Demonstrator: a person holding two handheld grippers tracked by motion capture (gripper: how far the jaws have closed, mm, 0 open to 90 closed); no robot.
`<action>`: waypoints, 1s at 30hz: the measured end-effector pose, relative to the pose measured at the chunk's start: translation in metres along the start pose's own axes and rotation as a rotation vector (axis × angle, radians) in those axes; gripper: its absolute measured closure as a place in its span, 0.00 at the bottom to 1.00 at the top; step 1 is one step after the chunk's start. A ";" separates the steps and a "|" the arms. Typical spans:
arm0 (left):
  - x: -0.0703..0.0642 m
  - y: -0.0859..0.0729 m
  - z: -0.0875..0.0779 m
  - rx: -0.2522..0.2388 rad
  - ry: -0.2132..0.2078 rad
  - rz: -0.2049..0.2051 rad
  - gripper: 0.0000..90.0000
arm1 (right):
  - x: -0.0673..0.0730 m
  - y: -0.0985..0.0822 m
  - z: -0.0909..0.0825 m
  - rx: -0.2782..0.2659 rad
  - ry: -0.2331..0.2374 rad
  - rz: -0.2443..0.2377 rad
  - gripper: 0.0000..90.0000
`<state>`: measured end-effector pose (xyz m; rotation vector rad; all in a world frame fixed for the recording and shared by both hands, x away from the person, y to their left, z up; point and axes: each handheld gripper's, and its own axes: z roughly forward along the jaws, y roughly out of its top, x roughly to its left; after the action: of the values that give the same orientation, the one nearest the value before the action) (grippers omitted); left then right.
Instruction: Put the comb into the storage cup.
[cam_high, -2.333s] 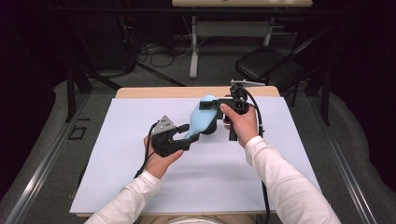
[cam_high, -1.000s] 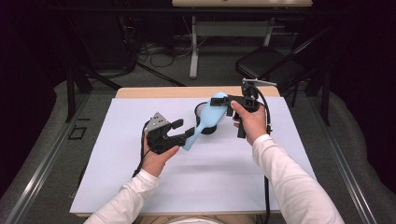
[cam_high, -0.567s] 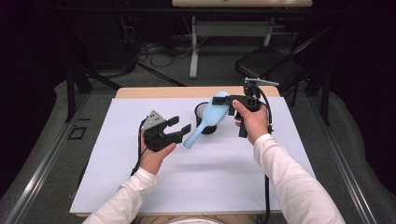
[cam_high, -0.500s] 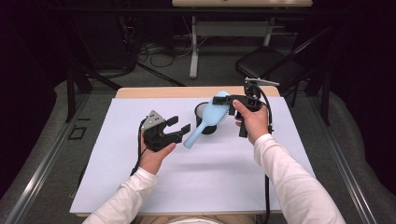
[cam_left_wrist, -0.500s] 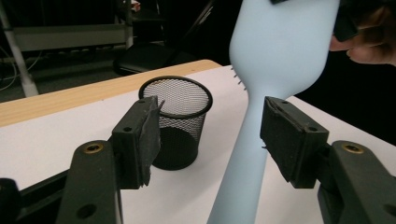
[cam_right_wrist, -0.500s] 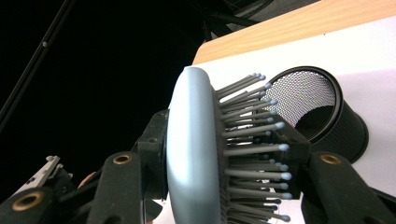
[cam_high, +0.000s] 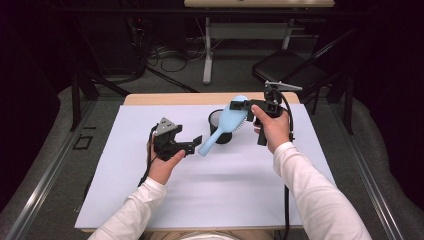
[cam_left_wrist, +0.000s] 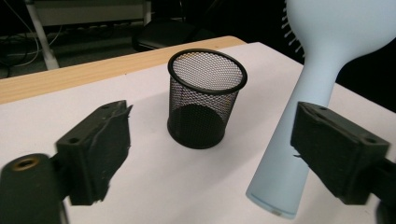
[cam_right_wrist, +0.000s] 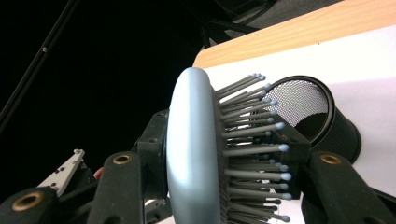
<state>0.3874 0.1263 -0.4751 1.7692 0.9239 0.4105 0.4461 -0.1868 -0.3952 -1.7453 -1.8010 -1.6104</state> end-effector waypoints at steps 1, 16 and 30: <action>0.000 0.000 0.000 -0.005 -0.002 -0.001 0.11 | 0.000 0.000 -0.001 -0.004 0.001 -0.003 0.55; 0.008 0.001 -0.003 -0.006 0.009 -0.012 0.00 | 0.008 0.011 -0.013 -0.039 -0.020 -0.031 0.55; 0.022 0.006 -0.015 -0.013 0.021 -0.023 0.03 | 0.017 0.023 -0.018 -0.070 -0.056 -0.066 0.55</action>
<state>0.3941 0.1518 -0.4675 1.7443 0.9539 0.4205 0.4497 -0.1959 -0.3627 -1.7952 -1.8682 -1.6853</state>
